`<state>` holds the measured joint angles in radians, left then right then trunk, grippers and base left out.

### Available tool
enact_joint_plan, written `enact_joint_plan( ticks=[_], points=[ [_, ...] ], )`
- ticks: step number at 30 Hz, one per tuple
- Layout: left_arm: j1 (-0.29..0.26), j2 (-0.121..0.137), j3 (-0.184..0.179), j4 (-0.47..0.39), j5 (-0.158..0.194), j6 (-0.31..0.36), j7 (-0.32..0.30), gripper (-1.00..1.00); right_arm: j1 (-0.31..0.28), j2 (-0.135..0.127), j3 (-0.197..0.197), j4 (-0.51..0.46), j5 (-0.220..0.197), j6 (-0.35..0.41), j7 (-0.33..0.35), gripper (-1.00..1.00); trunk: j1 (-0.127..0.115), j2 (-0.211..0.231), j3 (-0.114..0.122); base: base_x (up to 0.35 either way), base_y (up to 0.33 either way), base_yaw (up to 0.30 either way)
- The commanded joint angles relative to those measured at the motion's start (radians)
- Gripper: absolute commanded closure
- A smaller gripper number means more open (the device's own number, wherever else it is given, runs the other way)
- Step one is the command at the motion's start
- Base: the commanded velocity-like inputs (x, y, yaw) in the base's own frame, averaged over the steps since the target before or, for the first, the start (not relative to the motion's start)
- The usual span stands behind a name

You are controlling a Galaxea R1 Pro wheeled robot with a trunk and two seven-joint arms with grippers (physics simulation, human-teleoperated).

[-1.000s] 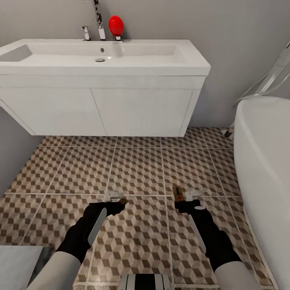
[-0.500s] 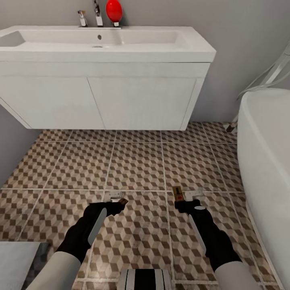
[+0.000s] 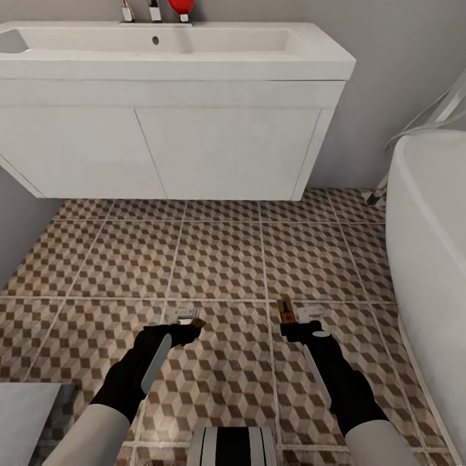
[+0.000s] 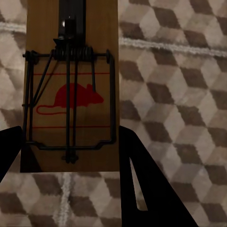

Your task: Take the four mousetraps from the cabinet in the bathroom and place them on the bathroom floor. Make sure all four end up on the same floor surface, and ensure that at least two of them are either under or directly next to the same bathroom sink.

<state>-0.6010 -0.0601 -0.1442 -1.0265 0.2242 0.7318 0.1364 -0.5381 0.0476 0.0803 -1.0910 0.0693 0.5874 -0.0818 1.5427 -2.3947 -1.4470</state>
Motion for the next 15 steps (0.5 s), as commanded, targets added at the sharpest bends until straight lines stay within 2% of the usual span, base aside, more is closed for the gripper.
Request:
enact_joint_plan(
  ticks=[1, 13, 15],
  points=[
    [0.000, 0.000, -0.002, -0.002, 0.011, 0.003, 0.009, 1.00, -0.001, 0.000, 0.001, -0.001, 0.004, 0.006, -0.001, 1.00, 0.000, 0.000, -0.002, 0.000, 0.000, 0.000],
    [0.000, 0.001, -0.006, -0.053, 0.006, -0.001, 0.010, 1.00, -0.001, 0.000, 0.002, -0.001, 0.004, 0.005, -0.001, 1.00, 0.000, 0.000, -0.022, 0.000, 0.000, 0.000],
    [0.000, 0.001, -0.006, -0.060, 0.001, -0.010, 0.034, 1.00, -0.001, 0.000, 0.002, -0.001, 0.004, 0.005, -0.001, 1.00, 0.000, 0.000, -0.025, 0.000, 0.000, 0.000]
  ],
)
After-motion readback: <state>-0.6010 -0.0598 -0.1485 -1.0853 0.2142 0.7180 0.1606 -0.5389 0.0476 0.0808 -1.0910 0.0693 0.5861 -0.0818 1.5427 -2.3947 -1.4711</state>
